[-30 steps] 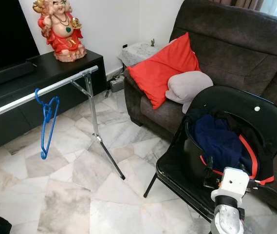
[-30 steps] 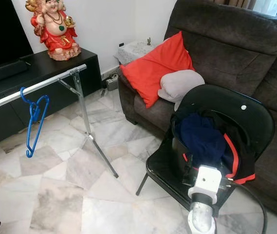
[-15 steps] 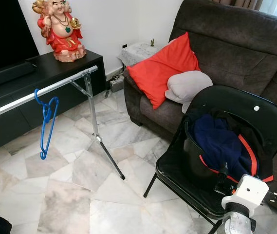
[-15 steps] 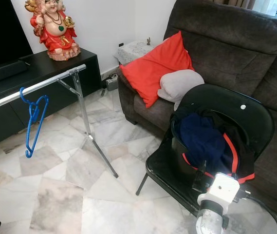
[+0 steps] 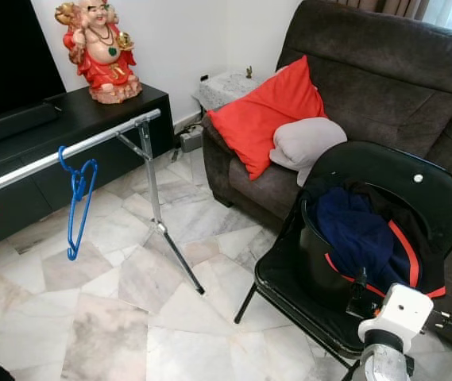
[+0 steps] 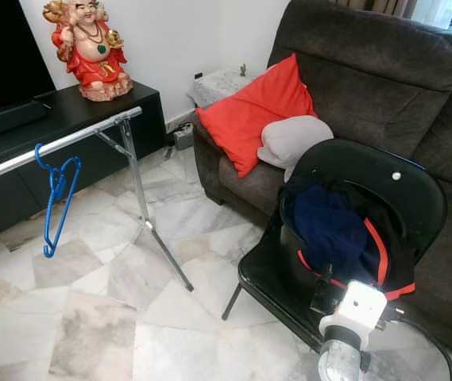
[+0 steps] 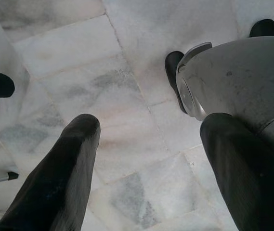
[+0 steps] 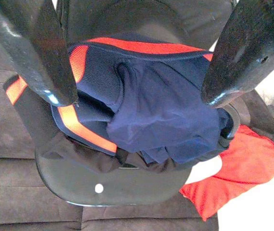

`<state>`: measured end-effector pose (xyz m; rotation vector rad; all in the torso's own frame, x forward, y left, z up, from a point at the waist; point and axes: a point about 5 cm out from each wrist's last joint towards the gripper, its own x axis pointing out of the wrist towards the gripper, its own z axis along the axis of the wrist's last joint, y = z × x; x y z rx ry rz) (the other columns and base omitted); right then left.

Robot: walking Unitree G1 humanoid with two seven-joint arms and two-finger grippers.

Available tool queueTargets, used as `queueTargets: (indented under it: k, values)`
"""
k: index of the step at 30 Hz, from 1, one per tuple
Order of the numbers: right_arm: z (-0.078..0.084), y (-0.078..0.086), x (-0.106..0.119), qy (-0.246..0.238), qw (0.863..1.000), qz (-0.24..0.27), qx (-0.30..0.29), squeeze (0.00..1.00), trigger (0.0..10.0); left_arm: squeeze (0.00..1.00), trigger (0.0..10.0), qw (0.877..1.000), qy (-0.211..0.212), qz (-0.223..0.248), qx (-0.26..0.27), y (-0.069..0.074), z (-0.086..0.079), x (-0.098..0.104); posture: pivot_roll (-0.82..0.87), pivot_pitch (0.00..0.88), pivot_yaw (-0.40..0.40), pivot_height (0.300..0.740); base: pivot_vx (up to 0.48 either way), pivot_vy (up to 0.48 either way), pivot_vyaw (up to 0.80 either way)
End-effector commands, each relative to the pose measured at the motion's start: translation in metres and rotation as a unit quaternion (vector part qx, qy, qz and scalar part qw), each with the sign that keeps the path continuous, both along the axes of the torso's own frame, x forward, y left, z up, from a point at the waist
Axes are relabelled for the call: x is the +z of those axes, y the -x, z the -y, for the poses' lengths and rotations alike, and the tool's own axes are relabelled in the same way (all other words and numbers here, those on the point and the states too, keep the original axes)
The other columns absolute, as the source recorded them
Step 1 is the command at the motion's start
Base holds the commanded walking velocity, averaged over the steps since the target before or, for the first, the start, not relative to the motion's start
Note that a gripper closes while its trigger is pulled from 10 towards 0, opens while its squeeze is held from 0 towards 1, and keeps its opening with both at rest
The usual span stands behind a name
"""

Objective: Hang hanger

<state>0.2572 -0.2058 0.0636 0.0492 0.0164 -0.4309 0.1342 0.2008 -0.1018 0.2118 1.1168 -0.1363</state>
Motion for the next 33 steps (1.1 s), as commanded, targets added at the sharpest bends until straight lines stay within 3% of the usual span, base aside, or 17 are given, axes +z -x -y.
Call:
queueTargets:
  k: [1, 33]
  values:
    - [-0.0032, -0.003, 0.0048, -0.002, 1.0, 0.007, 0.006, 0.0, 10.0, 0.0, 10.0, 1.0, 0.018, -0.005, -0.004, 0.0028, 0.0078, -0.0019, 0.03, 0.021, 0.016, 0.74, 0.0, 0.0, 0.0]
    - [-0.0069, -0.0014, 0.0088, 0.024, 0.999, 0.005, 0.026, 0.0, 10.0, 0.0, 10.0, 1.0, 0.016, -0.003, -0.006, 0.0038, 0.0079, -0.0022, 0.0, 0.058, 0.021, 0.74, 0.0, 0.0, 0.0]
